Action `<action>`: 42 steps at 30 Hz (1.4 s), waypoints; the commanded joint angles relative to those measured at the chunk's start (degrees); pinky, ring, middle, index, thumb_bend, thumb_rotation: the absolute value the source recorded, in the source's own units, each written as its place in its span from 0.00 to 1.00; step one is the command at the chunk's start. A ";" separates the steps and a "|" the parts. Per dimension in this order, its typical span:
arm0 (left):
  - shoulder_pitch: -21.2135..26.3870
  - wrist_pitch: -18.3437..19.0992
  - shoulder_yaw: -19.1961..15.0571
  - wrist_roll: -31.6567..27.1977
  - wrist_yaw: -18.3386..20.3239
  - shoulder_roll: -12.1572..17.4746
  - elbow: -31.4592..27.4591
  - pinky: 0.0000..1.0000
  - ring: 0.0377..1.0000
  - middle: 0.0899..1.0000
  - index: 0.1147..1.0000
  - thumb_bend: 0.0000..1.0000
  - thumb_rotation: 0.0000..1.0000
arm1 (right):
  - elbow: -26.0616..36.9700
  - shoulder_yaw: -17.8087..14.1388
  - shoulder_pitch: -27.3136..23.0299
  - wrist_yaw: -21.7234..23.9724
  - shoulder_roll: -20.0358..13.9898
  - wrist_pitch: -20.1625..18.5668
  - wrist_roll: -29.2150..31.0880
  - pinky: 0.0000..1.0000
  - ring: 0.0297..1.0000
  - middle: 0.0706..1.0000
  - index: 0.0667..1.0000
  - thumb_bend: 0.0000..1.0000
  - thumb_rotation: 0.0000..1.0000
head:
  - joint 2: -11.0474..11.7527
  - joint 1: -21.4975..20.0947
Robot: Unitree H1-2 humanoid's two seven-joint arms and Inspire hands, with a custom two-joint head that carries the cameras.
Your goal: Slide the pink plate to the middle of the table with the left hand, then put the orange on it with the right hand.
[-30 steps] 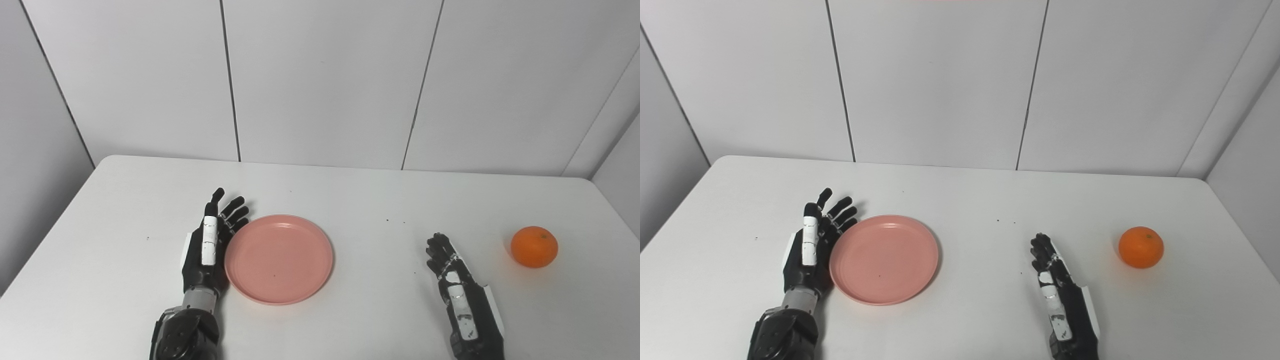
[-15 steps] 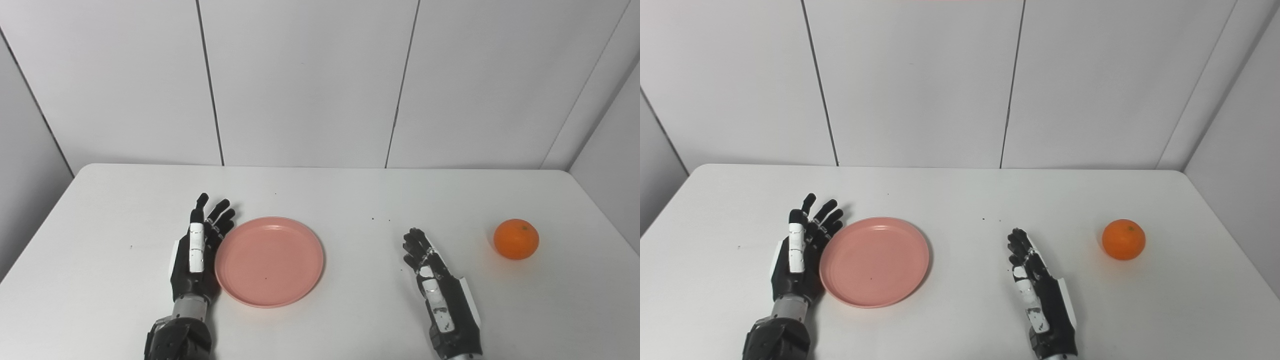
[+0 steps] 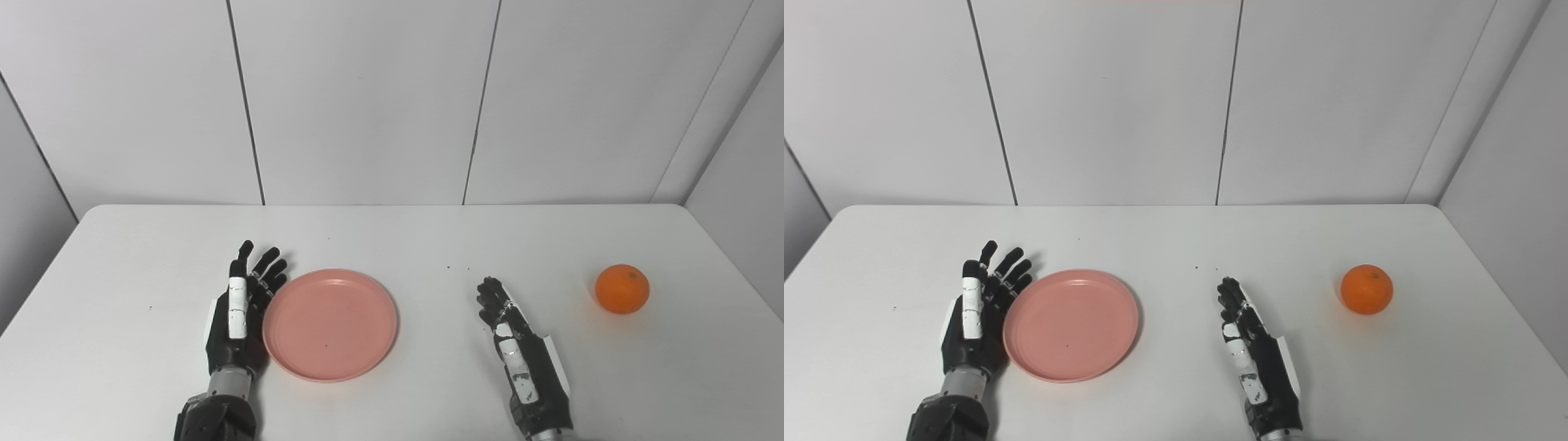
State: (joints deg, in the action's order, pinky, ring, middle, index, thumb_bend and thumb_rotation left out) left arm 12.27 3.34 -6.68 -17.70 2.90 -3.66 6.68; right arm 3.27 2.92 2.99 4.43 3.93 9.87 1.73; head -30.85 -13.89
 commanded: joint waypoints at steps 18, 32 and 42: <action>-1.47 4.58 2.41 0.63 -0.31 -2.07 -4.49 0.85 0.84 0.84 0.93 0.90 0.81 | -5.78 1.63 4.00 -0.71 1.23 1.83 0.09 0.96 0.93 0.91 0.90 0.86 0.87 | -0.26 0.69; -2.21 6.66 3.71 1.02 -0.46 -2.44 -7.11 0.86 0.84 0.84 0.95 0.89 0.83 | -5.09 2.05 4.31 -0.73 1.34 1.71 0.27 0.96 0.93 0.91 0.90 0.85 0.87 | -0.54 0.82; -2.36 7.29 4.10 1.24 -0.84 -2.83 -6.94 0.88 0.85 0.85 0.95 0.89 0.82 | -5.32 2.28 4.23 -0.81 1.40 1.75 0.19 0.97 0.94 0.91 0.90 0.85 0.87 | -0.39 0.48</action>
State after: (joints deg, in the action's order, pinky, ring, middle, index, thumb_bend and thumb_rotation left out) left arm 9.52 10.09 -3.07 -16.74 1.97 -5.95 0.33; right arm 3.28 4.33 2.97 3.71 4.10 10.01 1.35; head -31.20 -13.45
